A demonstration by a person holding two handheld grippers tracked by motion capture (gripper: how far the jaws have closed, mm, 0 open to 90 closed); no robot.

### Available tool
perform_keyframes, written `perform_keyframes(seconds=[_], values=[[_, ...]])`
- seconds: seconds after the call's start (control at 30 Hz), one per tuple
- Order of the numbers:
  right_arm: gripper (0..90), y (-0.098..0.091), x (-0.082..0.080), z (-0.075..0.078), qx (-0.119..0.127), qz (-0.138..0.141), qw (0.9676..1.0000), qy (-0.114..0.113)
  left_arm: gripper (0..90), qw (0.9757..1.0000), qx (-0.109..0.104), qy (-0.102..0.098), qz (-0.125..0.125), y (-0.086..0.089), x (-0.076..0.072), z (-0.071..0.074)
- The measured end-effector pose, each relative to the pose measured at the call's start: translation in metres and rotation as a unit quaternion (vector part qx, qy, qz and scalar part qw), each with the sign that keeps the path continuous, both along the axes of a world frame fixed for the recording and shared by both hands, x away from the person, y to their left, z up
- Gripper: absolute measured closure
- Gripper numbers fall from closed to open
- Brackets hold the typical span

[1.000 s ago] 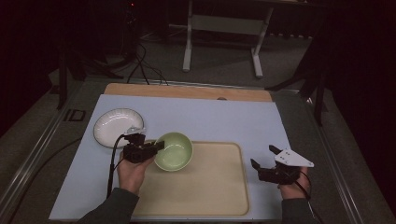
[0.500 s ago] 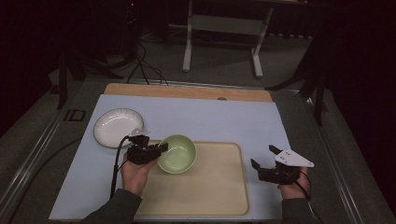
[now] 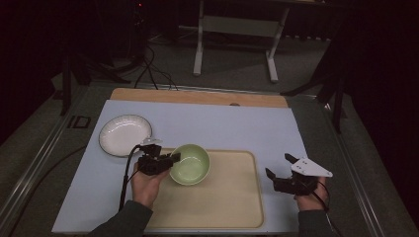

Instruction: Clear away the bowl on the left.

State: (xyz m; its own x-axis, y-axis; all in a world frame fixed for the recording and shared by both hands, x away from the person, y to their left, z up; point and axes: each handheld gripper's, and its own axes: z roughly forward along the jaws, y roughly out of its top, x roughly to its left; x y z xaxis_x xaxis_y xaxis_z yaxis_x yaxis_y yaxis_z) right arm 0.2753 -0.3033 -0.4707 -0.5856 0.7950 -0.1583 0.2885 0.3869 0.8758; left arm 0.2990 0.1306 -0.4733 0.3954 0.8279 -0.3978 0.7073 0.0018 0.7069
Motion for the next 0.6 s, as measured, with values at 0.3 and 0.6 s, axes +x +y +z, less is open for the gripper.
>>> perform_keyframes(seconds=[0.3,0.6], values=[[14.3,0.0,0.0,0.0,0.0,0.001,1.0,0.0,81.6,0.9999,0.007,0.003,-0.007,-0.007,0.0,-0.004],[14.3,0.0,0.0,0.0,-0.001,0.001,1.0,0.0,81.6,0.9996,0.018,0.01,-0.018,-0.016,0.0,-0.01]])
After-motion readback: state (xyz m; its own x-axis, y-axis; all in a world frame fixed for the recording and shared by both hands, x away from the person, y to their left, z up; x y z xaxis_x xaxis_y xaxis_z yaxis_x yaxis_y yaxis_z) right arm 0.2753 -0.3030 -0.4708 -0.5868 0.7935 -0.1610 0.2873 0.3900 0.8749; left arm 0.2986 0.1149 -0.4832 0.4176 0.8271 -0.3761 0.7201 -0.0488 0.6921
